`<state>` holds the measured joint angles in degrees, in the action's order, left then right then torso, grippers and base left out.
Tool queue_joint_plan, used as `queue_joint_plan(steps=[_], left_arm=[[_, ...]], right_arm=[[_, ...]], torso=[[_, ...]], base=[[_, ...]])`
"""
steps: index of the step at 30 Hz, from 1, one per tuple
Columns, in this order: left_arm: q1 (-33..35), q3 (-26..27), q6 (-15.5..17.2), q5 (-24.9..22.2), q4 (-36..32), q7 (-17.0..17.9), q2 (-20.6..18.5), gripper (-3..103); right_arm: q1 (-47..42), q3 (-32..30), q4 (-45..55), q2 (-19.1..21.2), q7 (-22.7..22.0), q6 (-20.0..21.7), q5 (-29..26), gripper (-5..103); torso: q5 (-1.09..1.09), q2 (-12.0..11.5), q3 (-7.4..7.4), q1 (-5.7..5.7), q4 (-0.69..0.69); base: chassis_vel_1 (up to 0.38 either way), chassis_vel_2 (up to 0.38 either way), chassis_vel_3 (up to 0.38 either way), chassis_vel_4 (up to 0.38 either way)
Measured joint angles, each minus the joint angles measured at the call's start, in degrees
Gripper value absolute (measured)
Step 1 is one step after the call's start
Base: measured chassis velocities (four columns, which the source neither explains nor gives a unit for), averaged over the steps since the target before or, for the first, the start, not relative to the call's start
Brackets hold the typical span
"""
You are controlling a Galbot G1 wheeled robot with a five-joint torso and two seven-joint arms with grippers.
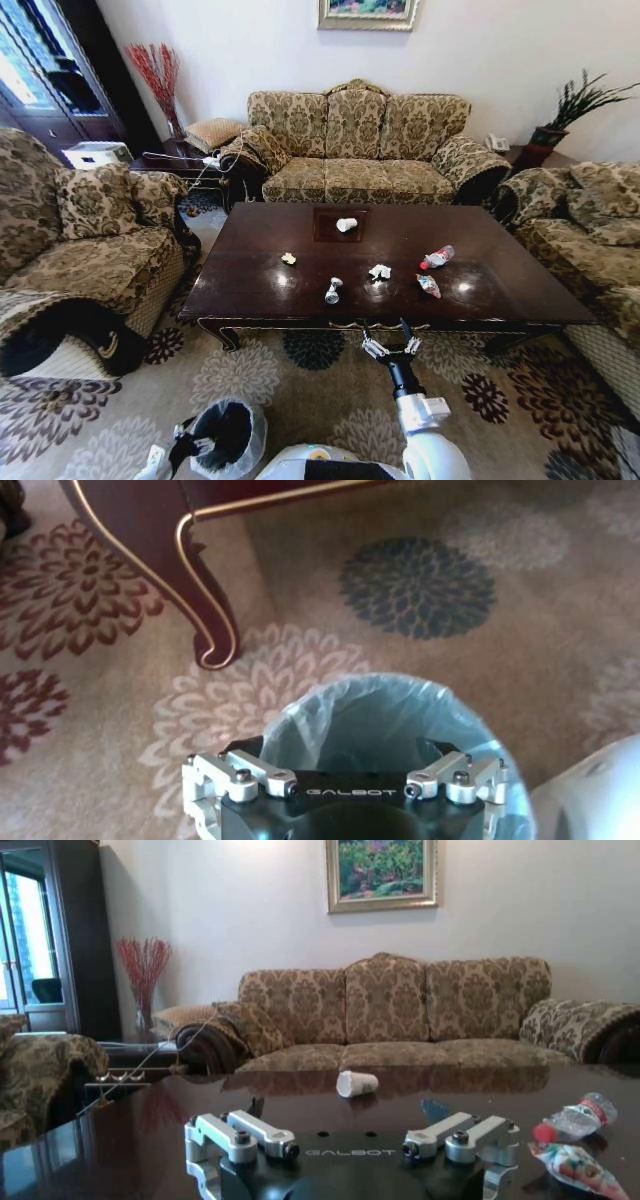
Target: Move to the front of the table and place the trash on the table into the trash bin.
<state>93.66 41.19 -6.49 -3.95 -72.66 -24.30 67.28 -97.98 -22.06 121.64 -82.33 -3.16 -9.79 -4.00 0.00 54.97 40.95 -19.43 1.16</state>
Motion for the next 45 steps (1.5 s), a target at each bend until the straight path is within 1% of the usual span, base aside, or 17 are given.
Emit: queue_joint_plan(steps=[3, 6, 7, 8, 10, 11, 14, 19, 22, 27, 30, 31, 35, 40, 42, 43, 45], left_arm=[[-1.29, -0.55, 0.04, 0.44, 2.01, 1.13, -0.07, 100], [-5.15, -2.03, -0.44, 1.43, 7.34, 2.12, -0.92, 100], [-5.15, -2.03, -0.44, 1.43, 7.34, 2.12, -0.92, 100], [-6.44, -2.56, -0.7, 1.61, 9.11, 2.42, -1.26, 100], [-8.67, -3.37, -0.96, 1.15, 12.44, 3.39, -1.75, 100], [-8.67, -3.37, -0.96, 1.15, 12.44, 3.39, -1.75, 100], [-12.09, -4.26, -1.65, 0.84, 17.82, 5.16, -2.14, 100], [-15.01, -4.47, -2.35, 0.79, 22.16, 5.71, -2.17, 100], [-17.51, -4.24, -2.54, -0.85, 25.86, 5.83, -2.08, 100], [-20.48, -3.75, -1.73, -2.52, 30.81, 4.54, -2.2, 100], [-21.01, -3.49, -1.59, -2.37, 31.77, 3.99, -2.25, 100], [-21.37, -3.32, -1.47, -2.23, 32.51, 3.4, -2.36, 103], [-23.55, -2.81, -0.07, -1.65, 36.6, 0.39, -3.17, 100], [-25.5, -1.97, 1.52, -0.57, 38.57, -1.27, -3.48, 99], [-25.87, -1.77, 2.32, 0.41, 38.31, -2.21, -3.56, 91], [-25.87, -1.77, 2.32, 0.41, 38.31, -2.21, -3.56, 91], [-26.07, -1.79, 3.14, 0.87, 37.91, -2.64, -3.49, 81]], right_arm=[[-0.12, 0.02, -0.08, 0.0, 0.0, 0.0, 0.0, 100], [-0.28, 0.04, -0.31, -0.09, 0.0, 0.0, 0.0, 100], [-0.28, 0.04, -0.31, -0.09, 0.0, 0.0, 0.0, 100], [-0.34, 0.05, -0.34, -0.16, 0.0, 0.0, 0.0, 100], [-0.39, 0.07, -0.54, -0.25, -0.01, -0.02, 0.0, 100], [-0.39, 0.07, -0.54, -0.25, -0.01, -0.02, 0.0, 100], [-0.45, 0.18, -1.11, -0.28, -0.02, -0.18, 0.0, 100], [-0.62, 0.25, -1.11, -0.07, -0.02, -0.2, 0.0, 100], [-0.98, 0.05, -0.89, 0.17, -0.08, -0.16, -0.07, 100], [-1.78, 0.08, -0.18, 0.55, -0.12, 0.27, -0.14, 100], [-1.87, 0.14, -0.16, 0.56, -0.14, 0.3, -0.12, 100], [-1.94, 0.18, -0.16, 0.59, -0.15, 0.31, -0.09, 100], [-2.08, 0.16, -0.45, 0.68, -0.3, 0.32, 0.33, 100], [-2.31, 0.28, -0.27, 0.49, -0.36, 0.6, 0.61, 100], [-2.61, 0.43, 0.03, 0.33, -0.37, 0.69, 0.68, 100], [-2.61, 0.43, 0.03, 0.33, -0.37, 0.69, 0.68, 100], [-2.76, 0.45, 0.04, 0.16, -0.37, 0.69, 0.74, 100]], torso=[[-0.01, 0.0, 0.0, 0.0, 0.0], [0.0, 0.0, 0.0, 0.0, 0.0], [0.0, 0.0, 0.0, 0.0, 0.0], [-0.01, 0.0, 0.0, 0.0, -0.01], [0.0, 0.0, 0.0, 0.0, -0.01], [0.0, 0.0, 0.0, 0.0, -0.01], [0.0, 0.0, 0.0, 0.0, -0.01], [0.0, 0.0, 0.0, 0.0, 0.0], [0.01, 0.0, 0.0, 0.0, -0.01], [0.0, 0.0, -0.01, 0.0, 0.0], [0.0, 0.0, -0.01, 0.0, -0.01], [-0.01, 0.01, -0.01, 0.0, -0.01], [0.0, 0.01, 0.0, 0.0, 0.0], [0.0, 0.0, 0.0, 0.0, -0.01], [0.0, 0.0, 0.0, 0.0, -0.01], [0.0, 0.0, 0.0, 0.0, -0.01], [0.01, 0.0, 0.0, 0.0, 0.0]], base=[[0.0, 0.0, 0.0, 0.0], [0.0, 0.0, 0.0, 0.0], [0.0, 0.0, 0.0, 0.0], [0.0, 0.0, 0.0, 0.0], [0.0, 0.0, 0.0, 0.0], [0.0, 0.0, 0.0, 0.0], [0.0, 0.0, 0.0, 0.0], [0.0, 0.0, 0.0, 0.0], [0.0, 0.0, 0.0, 0.0], [0.0, 0.0, 0.0, 0.0], [0.0, 0.0, 0.0, 0.0], [0.0, 0.0, 0.0, 0.0], [0.0, 0.0, 0.0, 0.0], [0.0, 0.0, 0.0, 0.0], [0.0, 0.0, 0.0, 0.0], [0.0, 0.0, 0.0, 0.0], [0.0, 0.0, 0.0, 0.0]])
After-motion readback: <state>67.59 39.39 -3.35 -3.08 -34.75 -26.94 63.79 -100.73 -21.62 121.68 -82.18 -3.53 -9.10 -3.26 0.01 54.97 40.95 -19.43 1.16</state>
